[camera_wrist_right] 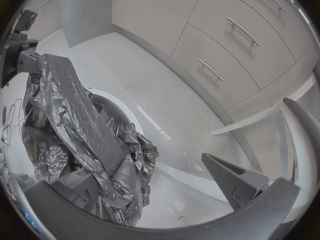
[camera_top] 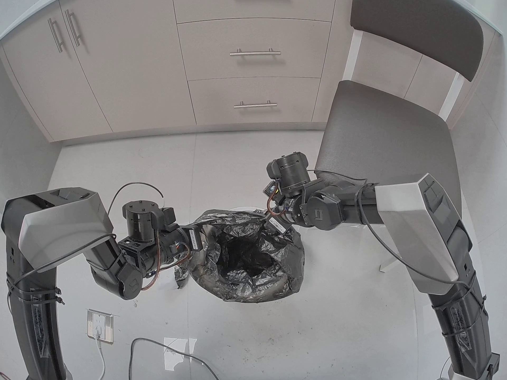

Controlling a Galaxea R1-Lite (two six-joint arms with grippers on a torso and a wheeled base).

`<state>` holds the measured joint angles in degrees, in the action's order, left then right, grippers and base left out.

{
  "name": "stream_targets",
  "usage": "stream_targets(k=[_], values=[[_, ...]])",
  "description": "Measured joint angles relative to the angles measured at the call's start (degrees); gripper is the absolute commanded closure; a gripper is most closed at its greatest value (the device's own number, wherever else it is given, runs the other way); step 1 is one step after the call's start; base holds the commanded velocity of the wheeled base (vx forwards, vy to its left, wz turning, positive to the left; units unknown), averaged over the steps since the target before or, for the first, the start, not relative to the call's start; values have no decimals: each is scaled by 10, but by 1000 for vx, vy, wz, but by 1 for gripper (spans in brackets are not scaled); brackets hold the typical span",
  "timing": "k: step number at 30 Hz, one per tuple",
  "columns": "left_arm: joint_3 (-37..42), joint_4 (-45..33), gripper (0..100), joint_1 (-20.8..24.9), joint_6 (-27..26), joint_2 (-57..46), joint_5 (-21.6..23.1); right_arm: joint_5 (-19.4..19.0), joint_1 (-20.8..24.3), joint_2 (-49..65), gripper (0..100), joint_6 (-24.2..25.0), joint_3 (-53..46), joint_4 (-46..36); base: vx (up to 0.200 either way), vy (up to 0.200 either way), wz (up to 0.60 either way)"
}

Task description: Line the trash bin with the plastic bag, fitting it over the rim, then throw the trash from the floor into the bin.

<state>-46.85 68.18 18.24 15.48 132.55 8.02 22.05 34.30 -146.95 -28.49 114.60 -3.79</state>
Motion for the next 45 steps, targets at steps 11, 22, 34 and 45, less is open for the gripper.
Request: stream_targets(k=[11,22,34,45], values=[[-27,-1,100,-3,1,21,0,-10,-1,-5,0,15,0,1,0,0,0],[-84,-5,100,-15,2,52,-41,-11,4,-8,0,17,0,2,0,0,0],[-143,-14,100,-16,2,92,-43,-11,8,-9,0,22,0,10,0,0,0],[-195,-62,100,-16,4,117,-70,-12,11,-9,0,30,0,10,0,0,0]])
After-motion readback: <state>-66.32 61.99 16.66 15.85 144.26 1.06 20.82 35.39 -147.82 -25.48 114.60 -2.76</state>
